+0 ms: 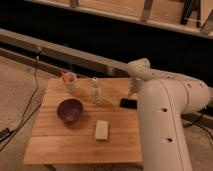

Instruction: Push the eraser across the table

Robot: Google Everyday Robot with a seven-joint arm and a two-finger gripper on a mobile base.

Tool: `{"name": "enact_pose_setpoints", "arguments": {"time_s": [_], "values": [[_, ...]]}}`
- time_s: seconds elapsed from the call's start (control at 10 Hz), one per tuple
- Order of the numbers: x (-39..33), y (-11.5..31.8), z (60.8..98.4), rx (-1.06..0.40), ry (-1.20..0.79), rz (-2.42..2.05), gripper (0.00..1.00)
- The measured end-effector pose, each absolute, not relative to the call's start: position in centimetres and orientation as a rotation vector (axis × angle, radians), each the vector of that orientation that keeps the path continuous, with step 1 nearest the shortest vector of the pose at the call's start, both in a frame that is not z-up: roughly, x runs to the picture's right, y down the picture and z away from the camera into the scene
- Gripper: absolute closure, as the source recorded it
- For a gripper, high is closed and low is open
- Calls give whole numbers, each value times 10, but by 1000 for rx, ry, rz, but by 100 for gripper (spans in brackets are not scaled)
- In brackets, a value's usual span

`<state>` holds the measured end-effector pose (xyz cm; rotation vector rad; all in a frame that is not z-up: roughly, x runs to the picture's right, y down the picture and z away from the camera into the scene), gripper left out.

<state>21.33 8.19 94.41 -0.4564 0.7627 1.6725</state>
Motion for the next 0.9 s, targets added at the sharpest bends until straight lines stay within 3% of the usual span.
{"name": "enact_pose_setpoints", "arguments": {"time_s": [0.9], "values": [[216, 109, 900, -495, 798, 1624, 35]]}}
